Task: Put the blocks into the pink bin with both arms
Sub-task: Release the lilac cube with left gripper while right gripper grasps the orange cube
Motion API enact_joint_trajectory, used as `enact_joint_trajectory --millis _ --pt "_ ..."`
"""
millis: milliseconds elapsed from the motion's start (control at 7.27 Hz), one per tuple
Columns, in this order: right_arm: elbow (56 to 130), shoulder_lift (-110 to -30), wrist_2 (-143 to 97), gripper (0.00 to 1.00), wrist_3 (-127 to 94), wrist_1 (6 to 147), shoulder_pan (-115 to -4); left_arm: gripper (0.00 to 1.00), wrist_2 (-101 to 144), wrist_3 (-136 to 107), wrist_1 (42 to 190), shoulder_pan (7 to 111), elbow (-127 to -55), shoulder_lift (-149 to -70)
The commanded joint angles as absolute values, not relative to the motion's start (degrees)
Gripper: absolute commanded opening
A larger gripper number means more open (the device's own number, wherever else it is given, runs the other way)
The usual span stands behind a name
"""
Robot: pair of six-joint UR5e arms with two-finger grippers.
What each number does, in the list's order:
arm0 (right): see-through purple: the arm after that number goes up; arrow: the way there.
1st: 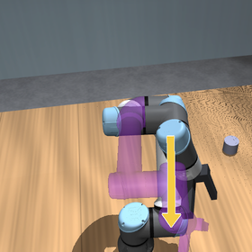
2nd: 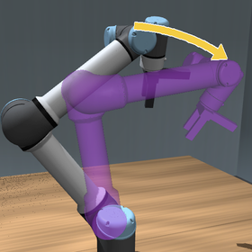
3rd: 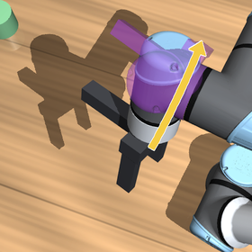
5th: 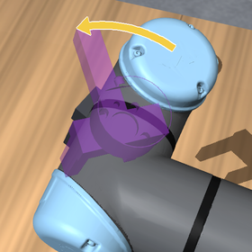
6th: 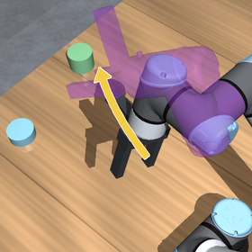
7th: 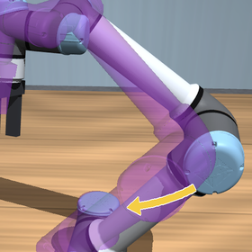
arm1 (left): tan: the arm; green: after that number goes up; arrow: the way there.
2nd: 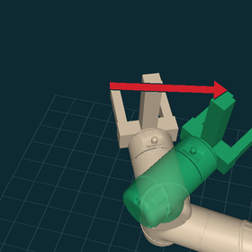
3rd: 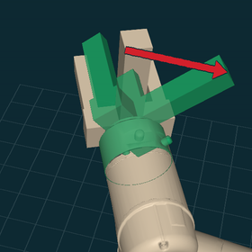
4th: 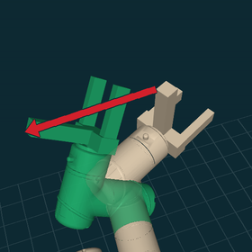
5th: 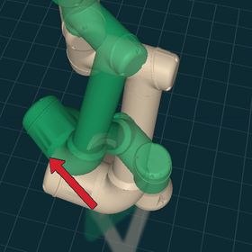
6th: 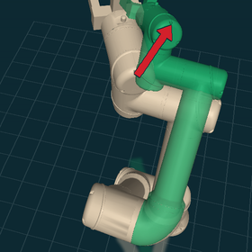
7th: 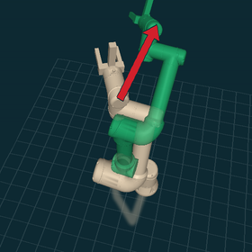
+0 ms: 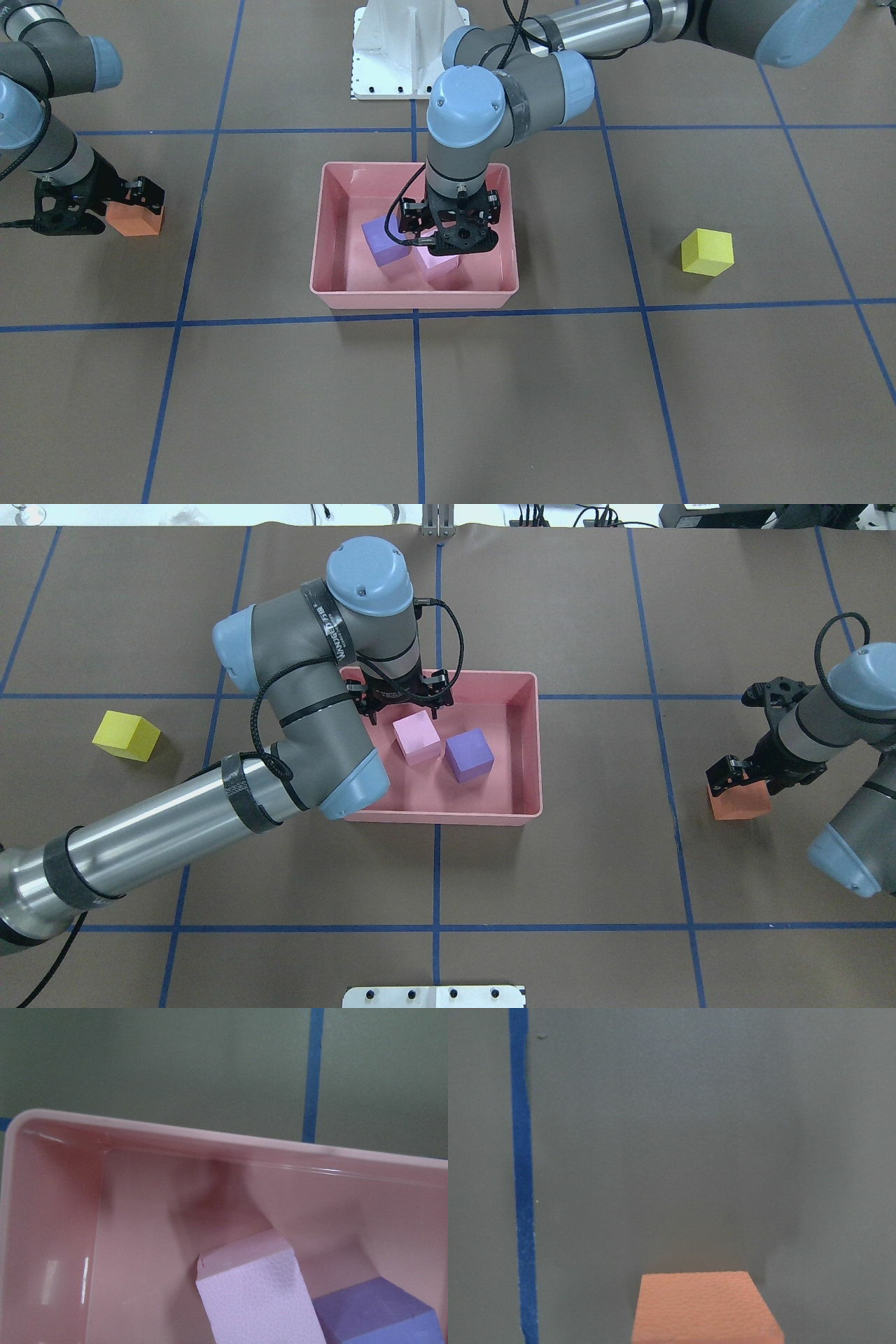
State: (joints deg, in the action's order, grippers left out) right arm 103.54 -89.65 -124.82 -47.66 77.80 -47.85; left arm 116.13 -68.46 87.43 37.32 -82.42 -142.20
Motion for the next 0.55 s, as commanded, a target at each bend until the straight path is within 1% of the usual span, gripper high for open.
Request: enact_joint_trajectory --millis 0,138,275,413 --pt "103.27 -89.91 -124.89 0.29 -47.81 77.87 -47.72 1.0 116.54 -64.89 86.93 40.94 -85.41 -141.6" --pt "102.84 -89.91 -124.89 0.0 -47.73 77.87 -47.72 1.0 116.72 -60.43 86.92 42.44 -91.26 -136.28" --pt "104.22 -89.74 -125.5 0.0 -47.72 77.87 -47.81 1.0 117.07 -55.86 86.84 45.32 -97.41 -129.62" --pt "107.89 -88.87 -127.68 0.0 -48.59 79.09 -48.51 1.0 117.16 -49.81 87.27 47.61 -104.43 -119.72"
